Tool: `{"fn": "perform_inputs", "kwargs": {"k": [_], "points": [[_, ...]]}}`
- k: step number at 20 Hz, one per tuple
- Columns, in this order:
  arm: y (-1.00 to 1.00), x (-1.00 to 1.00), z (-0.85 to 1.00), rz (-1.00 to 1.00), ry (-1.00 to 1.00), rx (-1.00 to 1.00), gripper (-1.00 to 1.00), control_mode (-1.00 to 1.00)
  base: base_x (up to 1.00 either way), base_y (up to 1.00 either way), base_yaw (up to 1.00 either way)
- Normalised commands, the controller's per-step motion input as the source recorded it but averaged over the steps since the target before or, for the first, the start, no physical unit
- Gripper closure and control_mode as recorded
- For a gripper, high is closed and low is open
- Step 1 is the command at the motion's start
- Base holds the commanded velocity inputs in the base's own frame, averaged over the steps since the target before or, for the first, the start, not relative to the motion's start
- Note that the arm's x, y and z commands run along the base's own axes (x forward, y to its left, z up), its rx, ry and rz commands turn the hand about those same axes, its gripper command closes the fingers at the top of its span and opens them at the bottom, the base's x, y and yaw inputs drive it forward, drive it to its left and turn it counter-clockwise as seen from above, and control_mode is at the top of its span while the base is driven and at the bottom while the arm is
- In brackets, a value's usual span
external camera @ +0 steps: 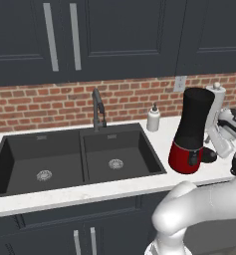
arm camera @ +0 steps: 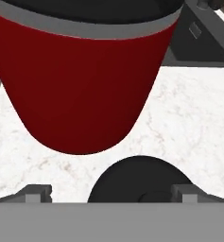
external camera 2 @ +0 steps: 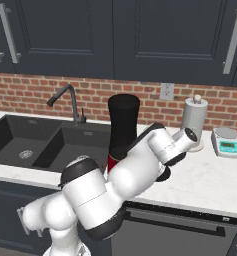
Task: Close the lid blender by securely placing the lid on top.
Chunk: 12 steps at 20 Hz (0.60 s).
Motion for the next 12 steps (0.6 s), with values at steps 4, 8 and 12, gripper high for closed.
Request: {"fn": "perform_inputs", "kwargs": {"k": [4,8,12], "points": [[-0.16,0.16,-0.24,0.12,0.0,0.0,-1.0,-1.0,0.0,0.0,0.0],[0.0,0.27,-0.13,0.09,0.0,0.0,-1.0,-1.0,0.0,0.0,0.0],[0.0,0.35,-0.17,0.08,0.0,0.0,-1.0,-1.0,0.0,0.0,0.0]]}}
